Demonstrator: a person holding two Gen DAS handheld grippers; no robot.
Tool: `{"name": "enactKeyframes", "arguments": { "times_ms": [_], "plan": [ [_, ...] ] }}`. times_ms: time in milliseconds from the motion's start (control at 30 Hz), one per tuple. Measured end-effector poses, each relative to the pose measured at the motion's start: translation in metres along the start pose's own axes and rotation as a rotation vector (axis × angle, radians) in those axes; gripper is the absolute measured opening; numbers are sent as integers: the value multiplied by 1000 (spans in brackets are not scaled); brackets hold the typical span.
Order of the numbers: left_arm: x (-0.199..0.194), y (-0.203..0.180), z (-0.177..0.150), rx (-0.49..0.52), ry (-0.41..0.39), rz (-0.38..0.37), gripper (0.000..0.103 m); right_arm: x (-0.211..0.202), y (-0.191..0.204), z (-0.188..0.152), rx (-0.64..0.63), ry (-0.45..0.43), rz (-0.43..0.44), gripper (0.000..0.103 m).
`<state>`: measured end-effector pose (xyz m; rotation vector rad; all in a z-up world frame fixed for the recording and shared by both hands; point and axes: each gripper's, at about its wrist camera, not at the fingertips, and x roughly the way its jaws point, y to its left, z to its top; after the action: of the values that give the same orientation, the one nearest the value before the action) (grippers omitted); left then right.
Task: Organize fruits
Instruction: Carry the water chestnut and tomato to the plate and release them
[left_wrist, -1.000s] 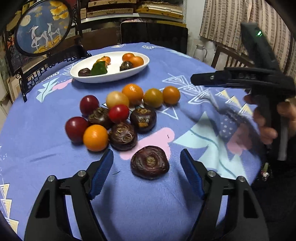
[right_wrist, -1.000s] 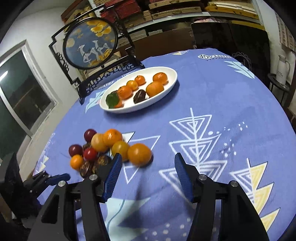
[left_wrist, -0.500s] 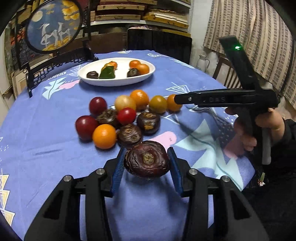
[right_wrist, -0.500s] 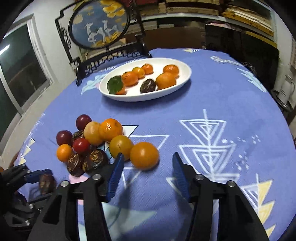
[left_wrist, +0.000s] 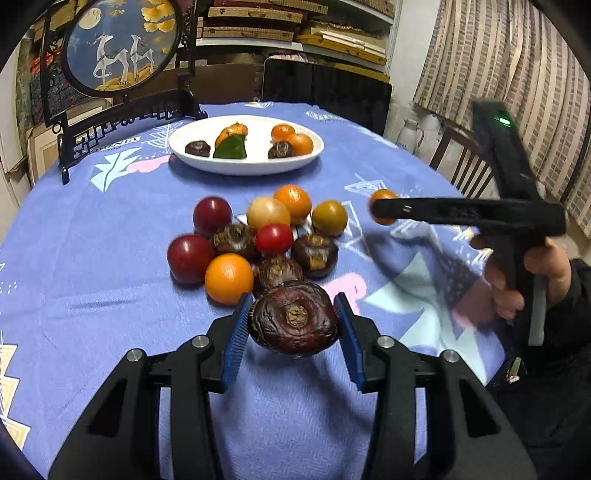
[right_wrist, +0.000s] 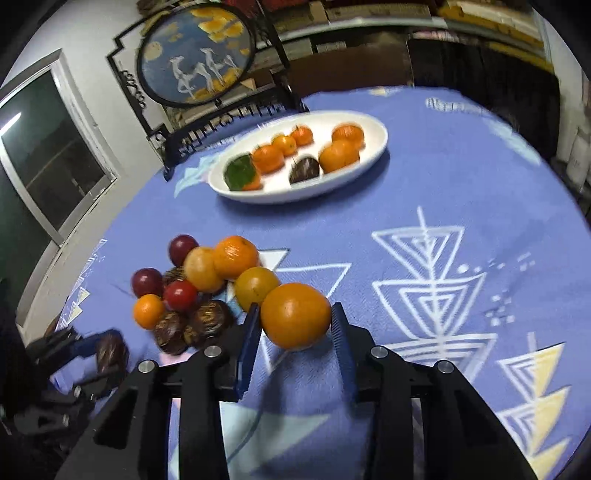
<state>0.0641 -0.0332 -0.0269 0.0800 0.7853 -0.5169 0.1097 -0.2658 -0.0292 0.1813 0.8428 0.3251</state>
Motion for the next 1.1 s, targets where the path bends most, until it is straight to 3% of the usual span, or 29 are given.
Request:
{"name": "enactKeyframes", "arguments": {
  "times_ms": [267,467,633,767,867,900,967,1100],
  "plan": [
    [2,6,68,28,-68,-2,44,-52,4,51,-42,-116,-2,38],
    [49,14,138,-24,-83,-69,44,-25,-11,113,18,-132,32,38],
    [107,21,173,-31,-37,-28,44,34,-22,160,64,-111,28,39],
    [145,30,182,-26,22,18,44,80,-29,177,77,-54,18,39],
    [158,44,180,-85,42,5,47,95,-28,180,74,-42,29,40],
    [156,47,178,-96,41,-8,50,92,-27,178,72,-56,50,41],
    [140,48,174,-110,11,-6,68,81,-24,172,53,-93,54,44],
    [94,40,154,-71,-48,-8,71,49,-22,143,30,-159,54,48]
  ]
}}
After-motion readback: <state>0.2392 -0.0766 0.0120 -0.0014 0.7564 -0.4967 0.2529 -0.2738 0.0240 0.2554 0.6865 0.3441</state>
